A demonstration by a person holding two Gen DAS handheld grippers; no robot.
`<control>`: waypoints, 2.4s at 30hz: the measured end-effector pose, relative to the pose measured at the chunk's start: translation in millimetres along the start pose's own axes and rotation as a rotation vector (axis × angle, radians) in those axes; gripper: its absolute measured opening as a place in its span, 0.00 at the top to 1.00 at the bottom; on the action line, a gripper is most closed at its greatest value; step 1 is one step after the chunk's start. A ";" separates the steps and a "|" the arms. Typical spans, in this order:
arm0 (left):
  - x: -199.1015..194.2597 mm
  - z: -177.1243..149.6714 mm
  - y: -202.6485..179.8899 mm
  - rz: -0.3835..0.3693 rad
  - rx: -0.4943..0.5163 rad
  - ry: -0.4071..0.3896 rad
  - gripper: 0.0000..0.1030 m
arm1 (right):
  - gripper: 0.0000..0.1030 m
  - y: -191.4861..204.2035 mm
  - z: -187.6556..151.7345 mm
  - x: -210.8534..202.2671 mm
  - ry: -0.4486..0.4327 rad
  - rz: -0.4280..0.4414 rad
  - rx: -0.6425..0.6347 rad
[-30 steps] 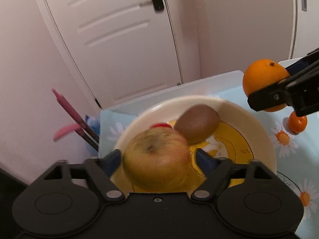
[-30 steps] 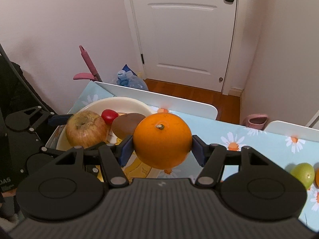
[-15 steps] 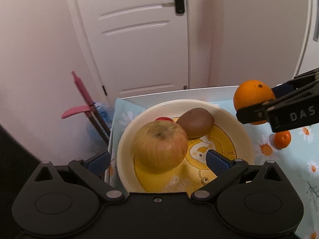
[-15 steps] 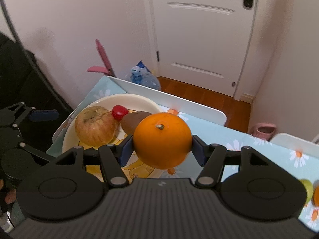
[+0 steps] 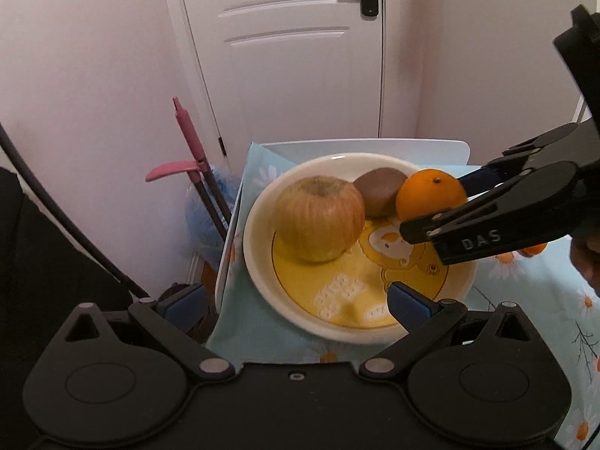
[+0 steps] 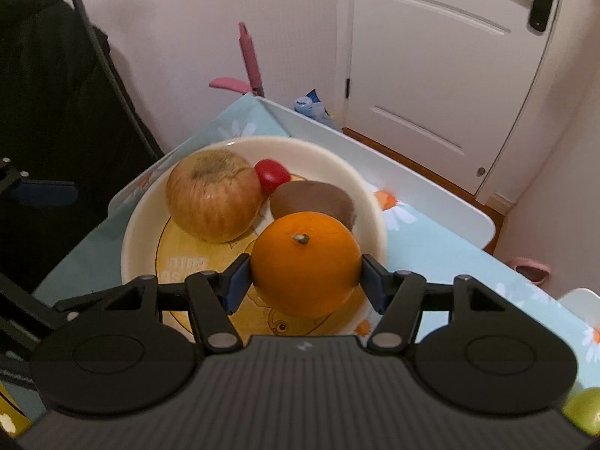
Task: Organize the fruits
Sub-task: 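Carry the apple and orange to the bowl and release them inside, then move both open tools back over the remaining fruit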
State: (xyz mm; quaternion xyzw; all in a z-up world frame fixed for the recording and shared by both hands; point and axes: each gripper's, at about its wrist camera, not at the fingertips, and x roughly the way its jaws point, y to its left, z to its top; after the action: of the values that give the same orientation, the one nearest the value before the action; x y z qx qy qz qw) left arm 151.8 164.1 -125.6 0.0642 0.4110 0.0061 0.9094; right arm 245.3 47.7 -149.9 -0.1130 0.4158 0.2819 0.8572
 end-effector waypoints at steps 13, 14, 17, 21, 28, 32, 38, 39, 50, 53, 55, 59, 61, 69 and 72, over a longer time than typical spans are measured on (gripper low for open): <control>-3.2 -12.3 -2.3 -0.001 -0.006 0.011 0.00 | 0.00 11.8 -4.6 -21.5 -0.125 -0.067 -0.054; -5.1 -12.9 -2.2 -0.001 -0.006 0.010 0.00 | 0.00 12.1 -4.6 -23.6 -0.120 -0.075 -0.050; -10.1 -13.9 -2.5 -0.002 -0.009 0.006 0.00 | 0.00 11.0 -6.4 -31.4 -0.125 -0.076 -0.026; -15.7 -11.8 -2.3 -0.006 -0.014 -0.008 0.00 | 0.00 13.4 -7.2 -43.6 -0.142 -0.088 0.010; -36.0 -8.4 -6.7 -0.022 0.022 -0.054 0.00 | 0.00 15.4 -15.9 -80.4 -0.170 -0.124 0.081; -48.1 -5.6 -9.3 -0.046 0.032 -0.079 0.00 | 0.00 12.9 -24.4 -104.5 -0.186 -0.156 0.128; -68.1 2.5 -18.7 -0.093 0.065 -0.127 0.00 | 0.00 1.2 -41.5 -142.9 -0.218 -0.220 0.215; -70.3 3.9 -20.8 -0.100 0.070 -0.132 0.00 | 0.00 -1.6 -45.1 -148.2 -0.221 -0.234 0.230; -80.1 12.1 -65.2 -0.179 0.135 -0.158 0.00 | 0.00 -42.2 -103.6 -194.4 -0.212 -0.337 0.359; -79.8 13.8 -82.4 -0.186 0.154 -0.161 0.01 | 0.00 -58.0 -122.9 -203.6 -0.200 -0.352 0.392; -78.3 16.5 -95.4 -0.192 0.167 -0.161 0.02 | 0.00 -68.2 -135.2 -209.1 -0.188 -0.361 0.420; -68.6 22.4 -117.7 -0.218 0.196 -0.159 0.02 | 0.00 -83.1 -160.9 -215.8 -0.162 -0.412 0.482; -61.0 25.0 -128.6 -0.230 0.223 -0.152 0.05 | 0.00 -87.1 -172.3 -215.4 -0.151 -0.434 0.518; -23.3 34.8 -161.3 -0.302 0.331 -0.125 0.07 | 0.00 -96.1 -209.9 -209.5 -0.107 -0.512 0.659; -6.4 37.1 -173.3 -0.327 0.382 -0.110 0.14 | 0.00 -97.5 -222.0 -203.8 -0.085 -0.540 0.714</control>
State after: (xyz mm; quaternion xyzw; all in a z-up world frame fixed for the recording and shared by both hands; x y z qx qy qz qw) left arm 168.1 -12.3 -117.7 0.1677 0.3595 -0.2225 0.8906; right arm 56.5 -206.2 -135.2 0.0973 0.4070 -0.1089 0.9017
